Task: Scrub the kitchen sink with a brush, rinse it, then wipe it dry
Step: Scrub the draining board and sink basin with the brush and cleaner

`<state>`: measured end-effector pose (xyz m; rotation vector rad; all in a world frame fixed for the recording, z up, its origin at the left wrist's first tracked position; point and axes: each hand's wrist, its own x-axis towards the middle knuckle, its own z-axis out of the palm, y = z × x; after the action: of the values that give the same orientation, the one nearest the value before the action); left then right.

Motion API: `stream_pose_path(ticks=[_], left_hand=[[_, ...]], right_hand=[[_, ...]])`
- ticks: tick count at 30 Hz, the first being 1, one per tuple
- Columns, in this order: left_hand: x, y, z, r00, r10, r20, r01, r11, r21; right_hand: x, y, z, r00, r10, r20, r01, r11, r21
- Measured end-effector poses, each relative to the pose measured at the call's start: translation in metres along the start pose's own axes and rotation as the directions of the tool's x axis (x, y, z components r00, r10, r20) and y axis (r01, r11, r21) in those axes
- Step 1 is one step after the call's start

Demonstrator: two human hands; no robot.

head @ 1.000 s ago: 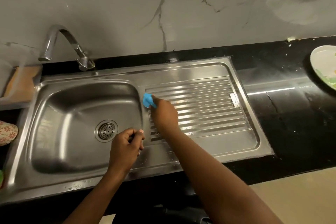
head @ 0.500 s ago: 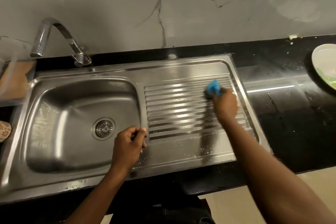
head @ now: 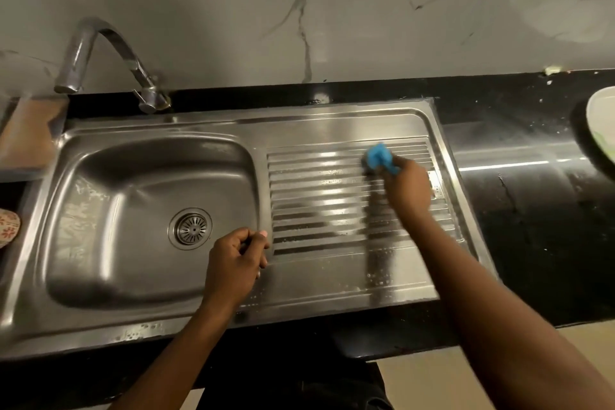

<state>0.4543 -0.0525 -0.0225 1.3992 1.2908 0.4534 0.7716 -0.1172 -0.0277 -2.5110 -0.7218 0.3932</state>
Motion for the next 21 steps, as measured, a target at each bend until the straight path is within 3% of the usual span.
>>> stream_pose_path(ticks=[4, 7, 12, 16, 19, 21], left_hand=[[0.002, 0.003, 0.001, 1.0, 0.017, 0.011, -0.017, 1.0, -0.005], [0.004, 0.004, -0.003, 1.0, 0.026, -0.007, -0.027, 0.999, -0.021], [0.003, 0.003, -0.009, 1.0, 0.01, -0.019, -0.01, 1.0, -0.027], [-0.001, 0.007, -0.007, 0.999, 0.013, -0.036, -0.014, 0.999, -0.031], [-0.002, 0.008, -0.004, 1.0, 0.009, -0.03, -0.01, 1.0, -0.025], [-0.001, 0.008, -0.002, 1.0, 0.017, -0.014, -0.017, 0.999, -0.031]], right_hand=[[0.028, 0.043, -0.042, 0.973, 0.187, -0.135, -0.191, 0.981, -0.021], [0.023, 0.029, -0.026, 0.963, 0.232, -0.137, -0.228, 0.972, 0.05], [-0.045, -0.062, 0.054, 0.997, 0.006, 0.072, -0.018, 0.985, 0.174], [-0.077, -0.126, 0.098, 0.935, -0.244, 0.257, 0.231, 0.97, 0.079], [-0.089, -0.118, 0.093, 0.883, -0.336, 0.328, 0.367, 0.93, -0.035], [-0.089, -0.085, 0.078, 0.907, -0.301, 0.294, 0.325, 0.945, -0.035]])
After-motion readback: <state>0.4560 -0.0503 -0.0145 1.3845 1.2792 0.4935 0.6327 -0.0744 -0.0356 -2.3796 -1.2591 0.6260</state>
